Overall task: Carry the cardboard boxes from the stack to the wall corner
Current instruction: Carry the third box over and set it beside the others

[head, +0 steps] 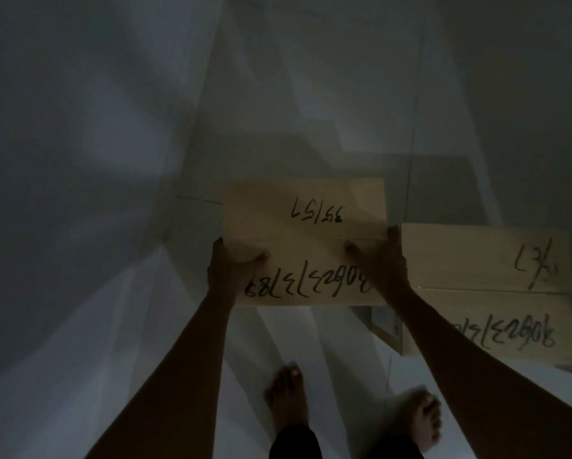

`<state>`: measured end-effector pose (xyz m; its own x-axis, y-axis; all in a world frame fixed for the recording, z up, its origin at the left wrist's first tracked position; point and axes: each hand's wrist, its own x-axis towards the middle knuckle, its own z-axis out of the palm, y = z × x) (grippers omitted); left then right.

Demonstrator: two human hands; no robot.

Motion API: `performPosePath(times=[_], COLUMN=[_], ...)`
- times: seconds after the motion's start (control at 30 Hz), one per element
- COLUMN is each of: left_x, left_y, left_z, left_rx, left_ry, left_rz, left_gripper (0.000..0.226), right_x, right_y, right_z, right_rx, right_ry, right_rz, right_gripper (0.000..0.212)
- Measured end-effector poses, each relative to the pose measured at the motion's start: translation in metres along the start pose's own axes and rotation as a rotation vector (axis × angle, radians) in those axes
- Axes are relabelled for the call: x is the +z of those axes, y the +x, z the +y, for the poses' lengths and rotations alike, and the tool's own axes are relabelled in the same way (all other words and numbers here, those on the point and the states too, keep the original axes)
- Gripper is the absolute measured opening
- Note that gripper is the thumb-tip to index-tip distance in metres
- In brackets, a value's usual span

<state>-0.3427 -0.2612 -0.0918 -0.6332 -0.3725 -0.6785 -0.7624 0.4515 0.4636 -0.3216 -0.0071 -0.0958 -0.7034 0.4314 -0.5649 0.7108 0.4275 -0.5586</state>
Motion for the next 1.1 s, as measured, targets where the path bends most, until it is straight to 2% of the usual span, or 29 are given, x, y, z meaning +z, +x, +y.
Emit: performPosePath(times=[0.1,0.23,0.47,0.63,0.87,1.1], left_x=[-0.017,-0.071,-0.211,-0.28,-0.322,-0.357], left_y=[-0.03,-0.103,-0.292,-0.426,-0.586,-0.707], left_z=[0.005,0.03,0.088,0.098,0.045,-0.063], left_rx=[-0.017,-0.01,0.008,0.009,-0.066,-0.208], left_ry=[-0.025,-0.044,-0.077,-0.13,-0.334,-0.54], left_rz=[0.012,0.028,0.109,0.148,0.316,0.499], left_gripper=[0.095,0.092,0.089,0.091,0.086,0.091], right_x=[-0.028,-0.081,-0.206,-0.281,-0.33,-0.307], right_y=[-0.022,-0.086,-0.246,-0.348,-0.466,-0.588], right_z=[-0.008,-0.057,-0.161,-0.2,-0.22,-0.222], right_rx=[0.046,0.022,-0.104,-0.209,-0.438,-0.652], right_ry=[-0.054,-0.067,-0.088,-0.143,-0.232,-0.343], right_rz=[-0.049,-0.034,-0.06,-0.093,-0.191,-0.39], right_gripper=[0.087,0.08,0.083,0.085,0.084,0.083])
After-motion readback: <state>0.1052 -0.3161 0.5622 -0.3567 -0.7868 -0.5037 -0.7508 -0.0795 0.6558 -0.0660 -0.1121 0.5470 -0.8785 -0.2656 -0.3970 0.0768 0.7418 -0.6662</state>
